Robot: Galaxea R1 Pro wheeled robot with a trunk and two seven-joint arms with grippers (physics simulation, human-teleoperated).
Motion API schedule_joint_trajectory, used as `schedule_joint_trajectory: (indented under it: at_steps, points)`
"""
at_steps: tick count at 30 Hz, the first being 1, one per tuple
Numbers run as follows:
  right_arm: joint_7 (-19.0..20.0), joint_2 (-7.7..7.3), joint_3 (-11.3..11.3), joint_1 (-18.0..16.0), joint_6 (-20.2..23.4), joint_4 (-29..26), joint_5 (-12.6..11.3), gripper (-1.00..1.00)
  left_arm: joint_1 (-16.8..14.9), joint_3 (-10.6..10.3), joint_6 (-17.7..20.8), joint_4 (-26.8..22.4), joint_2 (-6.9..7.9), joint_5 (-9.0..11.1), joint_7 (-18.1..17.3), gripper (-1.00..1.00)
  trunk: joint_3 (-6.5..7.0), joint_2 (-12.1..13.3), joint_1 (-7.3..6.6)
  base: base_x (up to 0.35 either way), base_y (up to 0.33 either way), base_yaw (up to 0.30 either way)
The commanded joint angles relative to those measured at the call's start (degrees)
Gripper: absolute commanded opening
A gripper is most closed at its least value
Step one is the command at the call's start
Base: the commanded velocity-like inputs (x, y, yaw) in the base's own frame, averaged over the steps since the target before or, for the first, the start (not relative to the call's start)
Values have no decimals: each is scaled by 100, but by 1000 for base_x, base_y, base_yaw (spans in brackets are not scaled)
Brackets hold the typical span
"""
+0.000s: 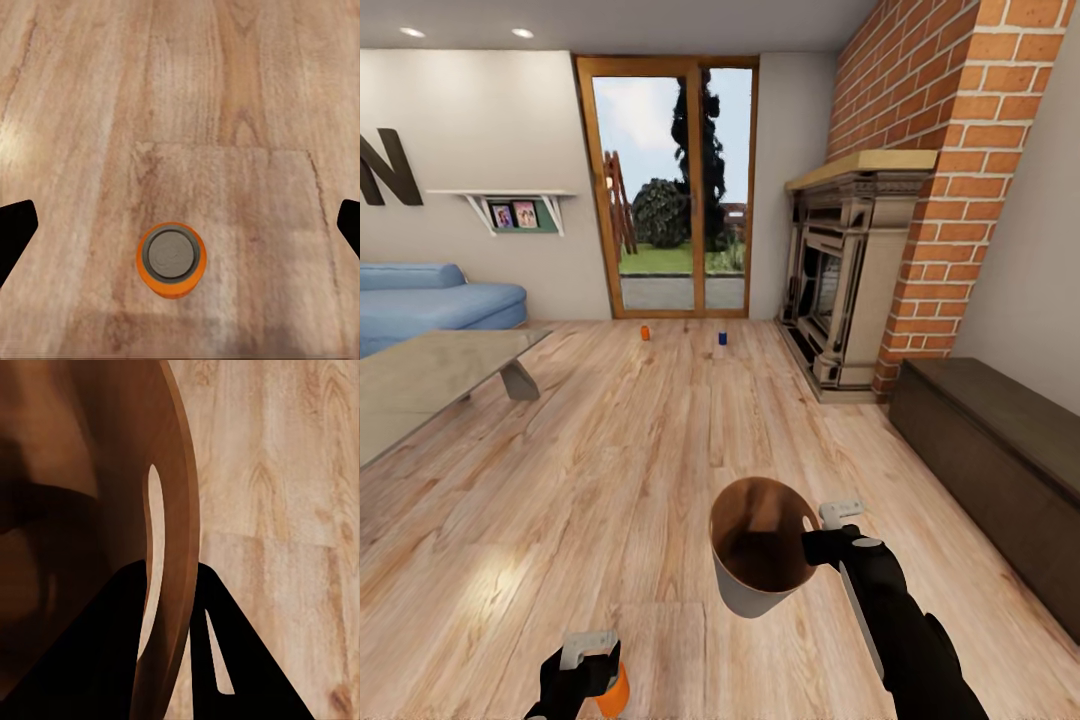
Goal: Put the three can of soda from the living room inside the tash can in the kitchen.
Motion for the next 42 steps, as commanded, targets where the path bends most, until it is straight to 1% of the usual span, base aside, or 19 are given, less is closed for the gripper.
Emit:
schedule_joint_trajectory:
  at_steps: [1,42]
  points:
    - [18,1,0,-2,2,-4,-63,-100,-1,0,0,0,0,2,0,100,-9,-1,-1,0,0,0]
    - [15,1,0,-2,2,-4,-64,-100,0,3,0,0,0,8,0,100,-382,-1,-1,0,0,0]
